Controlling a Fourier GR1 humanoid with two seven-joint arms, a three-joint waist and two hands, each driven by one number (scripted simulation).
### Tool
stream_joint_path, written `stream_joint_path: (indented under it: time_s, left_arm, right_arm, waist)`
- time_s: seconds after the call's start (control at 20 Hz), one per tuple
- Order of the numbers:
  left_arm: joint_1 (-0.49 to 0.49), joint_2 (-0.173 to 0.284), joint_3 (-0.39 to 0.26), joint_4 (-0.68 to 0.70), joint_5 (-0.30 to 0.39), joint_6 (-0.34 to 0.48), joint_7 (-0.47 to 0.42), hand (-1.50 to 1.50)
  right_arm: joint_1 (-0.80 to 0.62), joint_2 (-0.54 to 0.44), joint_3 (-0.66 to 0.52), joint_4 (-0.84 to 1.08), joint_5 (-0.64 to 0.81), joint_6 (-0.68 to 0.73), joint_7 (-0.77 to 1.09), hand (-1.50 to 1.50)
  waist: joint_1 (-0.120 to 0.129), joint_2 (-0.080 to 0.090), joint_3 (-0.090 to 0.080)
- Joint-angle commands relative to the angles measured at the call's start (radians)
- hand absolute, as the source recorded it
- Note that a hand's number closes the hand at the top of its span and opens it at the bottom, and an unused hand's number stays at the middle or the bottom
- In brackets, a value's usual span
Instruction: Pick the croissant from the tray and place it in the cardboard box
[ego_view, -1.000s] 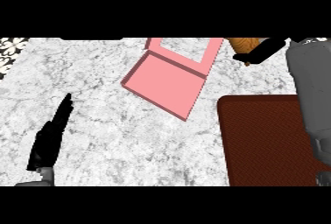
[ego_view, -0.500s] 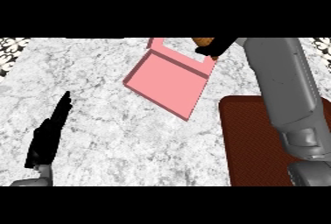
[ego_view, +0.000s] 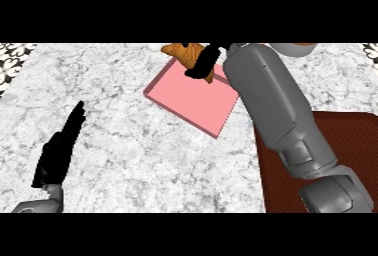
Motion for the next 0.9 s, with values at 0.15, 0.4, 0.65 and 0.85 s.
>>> stream_joint_path:
  time_s: [0.15, 0.4, 0.65, 0.85]
  left_arm:
    - [0.005, -0.006, -0.018, -0.014, -0.002, -0.017, -0.011, 0.0]
    - [-0.072, -0.037, -0.025, 0.058, -0.032, 0.021, -0.004, 0.0]
    - [-0.038, -0.033, -0.035, 0.039, -0.027, 0.001, -0.022, 0.0]
    - [0.024, 0.007, 0.005, -0.019, 0.016, -0.035, -0.026, 0.0]
  right_arm:
    - [-0.063, 0.027, 0.012, 0.251, -0.037, -0.13, 0.052, -1.5]
    - [-0.033, 0.027, 0.063, 0.354, -0.096, -0.227, -0.06, -1.5]
    - [-0.1, 0.027, -0.062, 0.358, -0.222, -0.256, -0.064, -1.5]
    - [-0.06, 0.028, -0.181, 0.319, -0.316, -0.334, -0.096, -1.5]
  waist:
    - [0.028, 0.008, 0.0]
    - [0.037, 0.013, 0.0]
    - [0.047, 0.015, 0.0]
    - [0.022, 0.006, 0.001]
